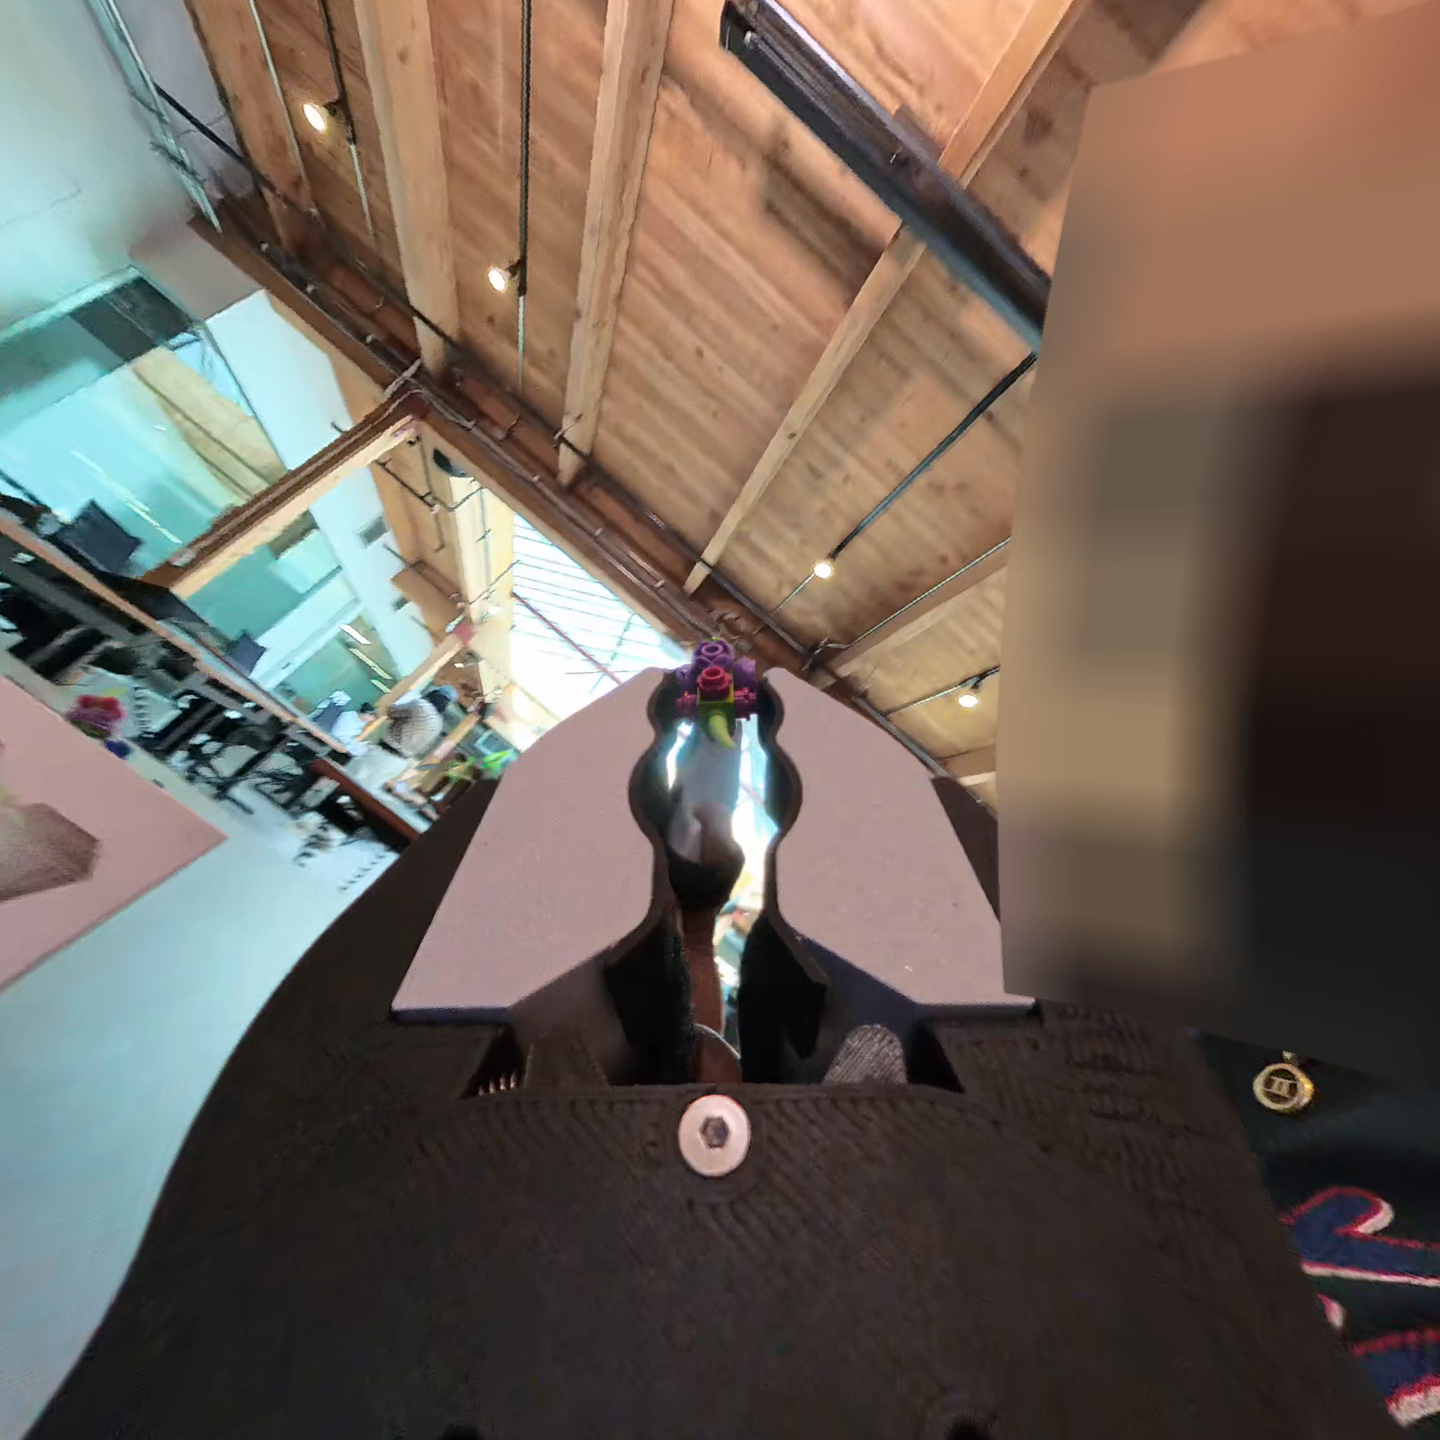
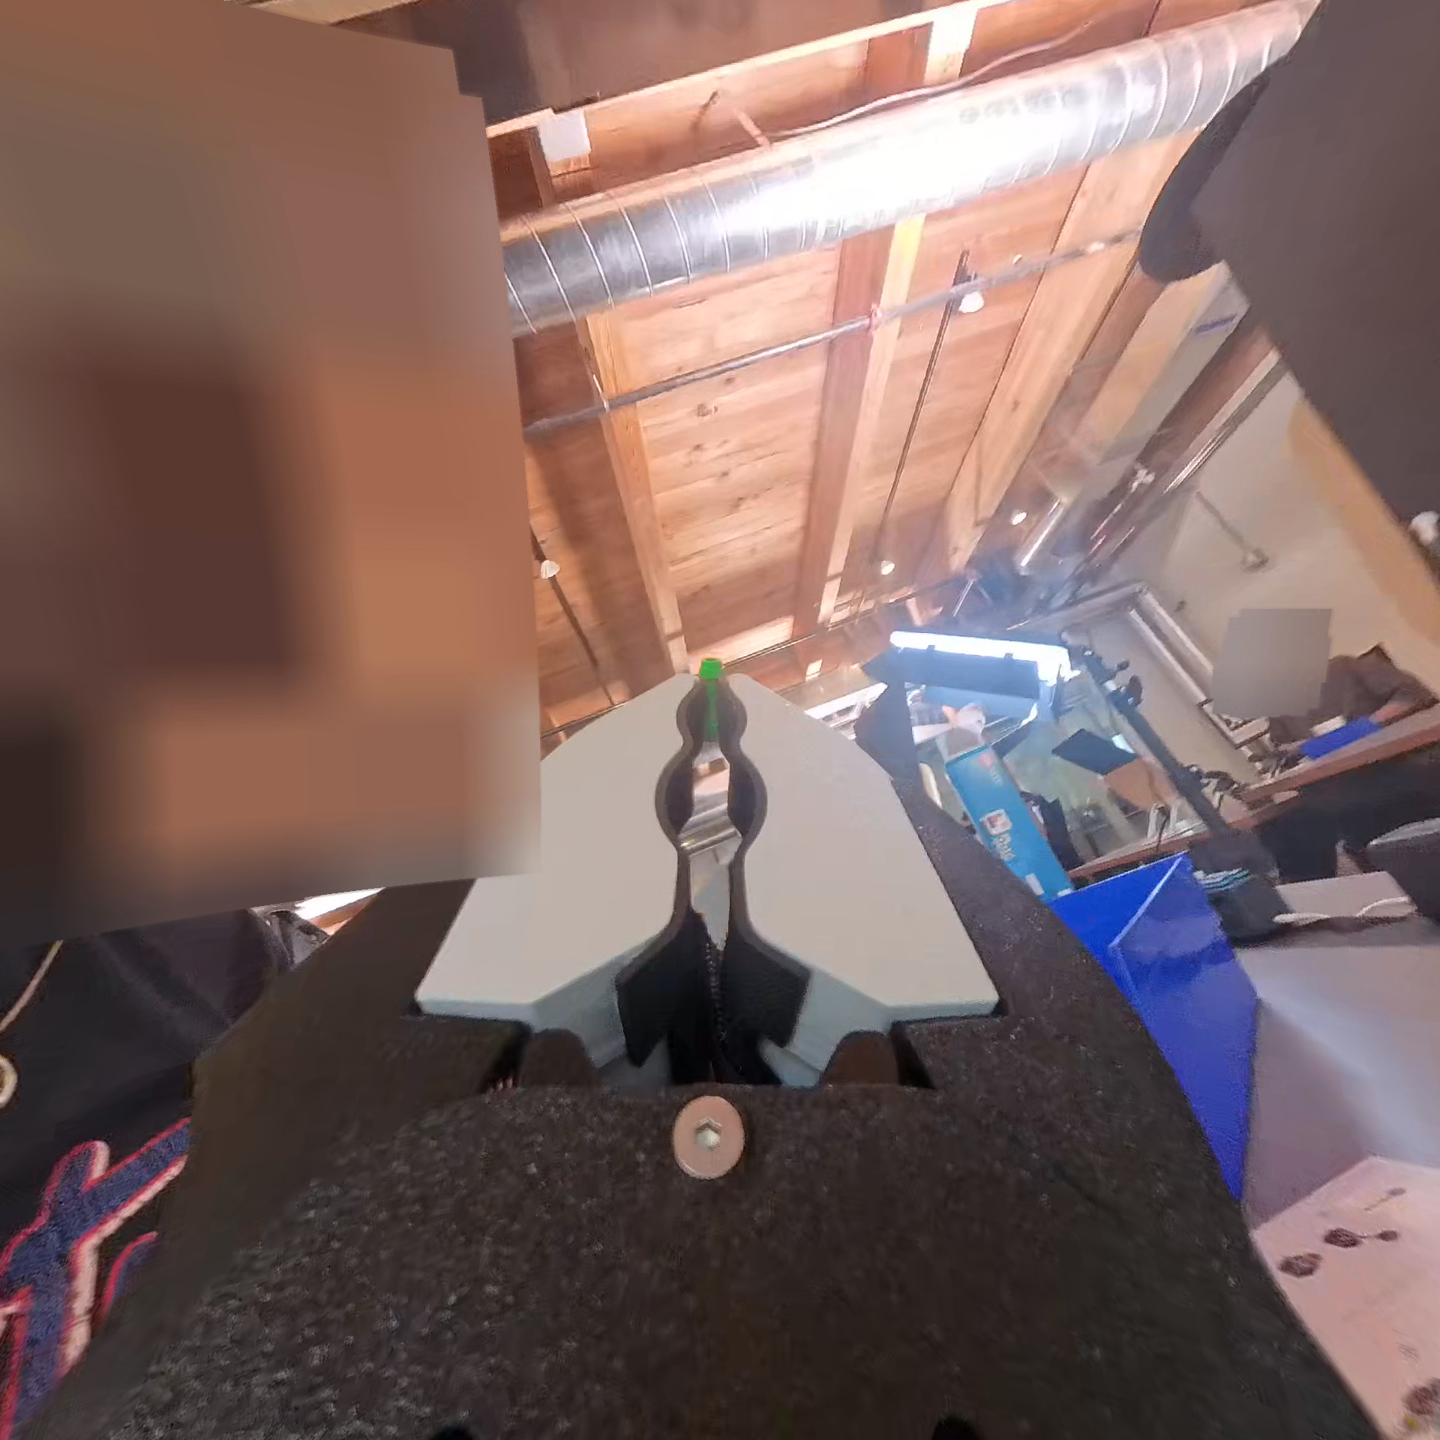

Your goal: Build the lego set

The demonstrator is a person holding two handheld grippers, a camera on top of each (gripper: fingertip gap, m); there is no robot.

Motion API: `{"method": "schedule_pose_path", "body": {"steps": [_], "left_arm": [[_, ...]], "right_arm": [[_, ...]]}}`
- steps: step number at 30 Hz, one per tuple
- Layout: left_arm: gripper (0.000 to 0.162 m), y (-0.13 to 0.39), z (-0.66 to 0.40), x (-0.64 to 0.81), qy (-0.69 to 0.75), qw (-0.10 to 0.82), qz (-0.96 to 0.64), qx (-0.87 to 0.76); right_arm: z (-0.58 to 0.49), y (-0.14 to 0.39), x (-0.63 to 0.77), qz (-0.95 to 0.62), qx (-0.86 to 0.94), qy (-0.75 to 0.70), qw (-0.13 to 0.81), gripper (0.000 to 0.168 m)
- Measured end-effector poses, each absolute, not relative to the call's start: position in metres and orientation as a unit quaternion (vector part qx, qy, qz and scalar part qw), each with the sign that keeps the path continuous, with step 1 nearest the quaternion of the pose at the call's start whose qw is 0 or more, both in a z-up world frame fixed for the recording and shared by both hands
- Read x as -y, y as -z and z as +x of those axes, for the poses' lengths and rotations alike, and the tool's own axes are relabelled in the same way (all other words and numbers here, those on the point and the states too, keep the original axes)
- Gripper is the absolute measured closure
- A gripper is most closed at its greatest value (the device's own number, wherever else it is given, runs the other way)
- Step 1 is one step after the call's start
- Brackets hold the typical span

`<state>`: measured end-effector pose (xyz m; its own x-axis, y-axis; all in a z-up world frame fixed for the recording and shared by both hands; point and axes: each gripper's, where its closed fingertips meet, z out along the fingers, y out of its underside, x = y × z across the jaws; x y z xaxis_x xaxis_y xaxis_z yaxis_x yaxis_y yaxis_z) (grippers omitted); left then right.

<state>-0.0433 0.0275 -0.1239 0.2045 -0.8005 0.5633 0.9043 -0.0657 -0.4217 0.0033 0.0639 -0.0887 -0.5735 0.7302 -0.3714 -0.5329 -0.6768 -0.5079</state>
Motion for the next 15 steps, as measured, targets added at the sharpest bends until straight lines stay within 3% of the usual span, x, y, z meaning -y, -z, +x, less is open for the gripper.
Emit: {"method": "schedule_pose_path", "body": {"steps": [15], "left_arm": [[0.143,0.131,-0.028,-0.027,0.655,0.664,-0.353,0.069]], "right_arm": [[-0.037,0.112,-0.038,-0.304,0.195,-0.869,0.338,0.166]]}}
